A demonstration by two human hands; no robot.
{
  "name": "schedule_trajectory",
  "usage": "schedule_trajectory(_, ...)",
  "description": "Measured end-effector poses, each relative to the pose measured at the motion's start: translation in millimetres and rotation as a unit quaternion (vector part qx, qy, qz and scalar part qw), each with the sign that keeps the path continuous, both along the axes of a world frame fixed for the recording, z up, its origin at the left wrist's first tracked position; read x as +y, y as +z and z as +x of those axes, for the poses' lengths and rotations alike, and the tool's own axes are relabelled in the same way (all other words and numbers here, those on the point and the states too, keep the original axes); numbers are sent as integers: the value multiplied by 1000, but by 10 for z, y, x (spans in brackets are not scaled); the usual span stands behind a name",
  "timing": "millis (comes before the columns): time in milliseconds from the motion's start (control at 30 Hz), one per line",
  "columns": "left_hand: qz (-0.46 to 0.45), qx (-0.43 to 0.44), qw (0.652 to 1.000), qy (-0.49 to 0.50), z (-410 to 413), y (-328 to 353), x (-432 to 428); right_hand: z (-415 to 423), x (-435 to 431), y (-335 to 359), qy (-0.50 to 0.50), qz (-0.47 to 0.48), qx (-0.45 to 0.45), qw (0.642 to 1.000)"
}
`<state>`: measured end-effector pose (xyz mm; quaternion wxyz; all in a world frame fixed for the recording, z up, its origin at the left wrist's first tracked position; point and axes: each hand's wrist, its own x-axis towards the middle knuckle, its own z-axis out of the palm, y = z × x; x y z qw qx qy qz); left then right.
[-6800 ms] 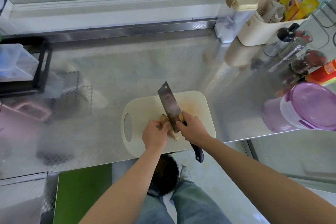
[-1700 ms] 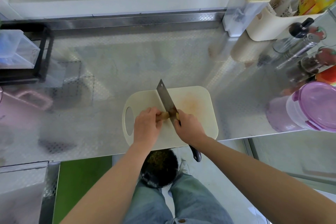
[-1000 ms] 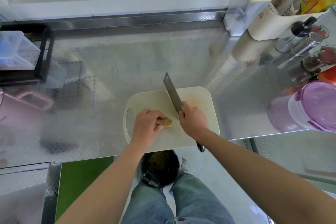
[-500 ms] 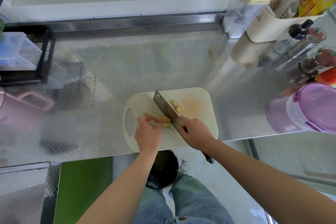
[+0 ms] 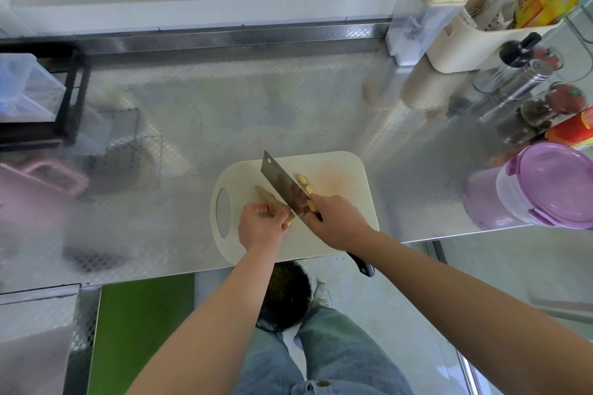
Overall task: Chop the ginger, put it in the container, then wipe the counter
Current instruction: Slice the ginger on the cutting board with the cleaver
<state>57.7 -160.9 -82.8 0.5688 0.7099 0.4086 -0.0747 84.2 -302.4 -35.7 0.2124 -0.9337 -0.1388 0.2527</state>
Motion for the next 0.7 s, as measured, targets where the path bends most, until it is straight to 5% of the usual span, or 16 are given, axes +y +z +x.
schedule_trajectory(700, 13, 0, 1000, -2, 61, -89, 3, 63, 0, 59, 45, -38, 19, 998)
